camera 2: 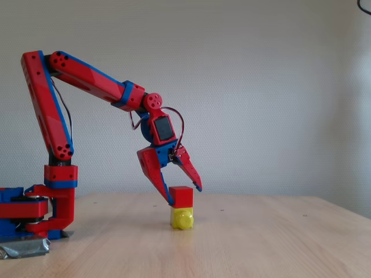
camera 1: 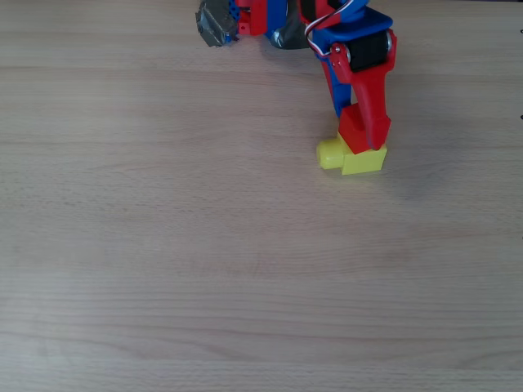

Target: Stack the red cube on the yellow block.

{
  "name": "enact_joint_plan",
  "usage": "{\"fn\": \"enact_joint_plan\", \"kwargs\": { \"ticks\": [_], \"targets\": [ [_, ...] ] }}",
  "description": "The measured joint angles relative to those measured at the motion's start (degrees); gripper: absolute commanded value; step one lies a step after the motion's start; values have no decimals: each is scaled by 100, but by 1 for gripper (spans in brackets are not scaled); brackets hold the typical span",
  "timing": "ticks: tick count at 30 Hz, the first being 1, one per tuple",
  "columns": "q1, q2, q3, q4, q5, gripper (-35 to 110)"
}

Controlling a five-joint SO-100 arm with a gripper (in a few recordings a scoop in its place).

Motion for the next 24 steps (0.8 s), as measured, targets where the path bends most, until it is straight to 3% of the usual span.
{"fn": "enact_joint_plan", "kwargs": {
  "ticks": [6, 14, 24],
  "targets": [
    [352, 721, 9, 439, -211, 31],
    [1371, 3278, 510, 1055, -123, 4],
    [2338, 6759, 3630, 1617, -1063, 2]
  ]
}}
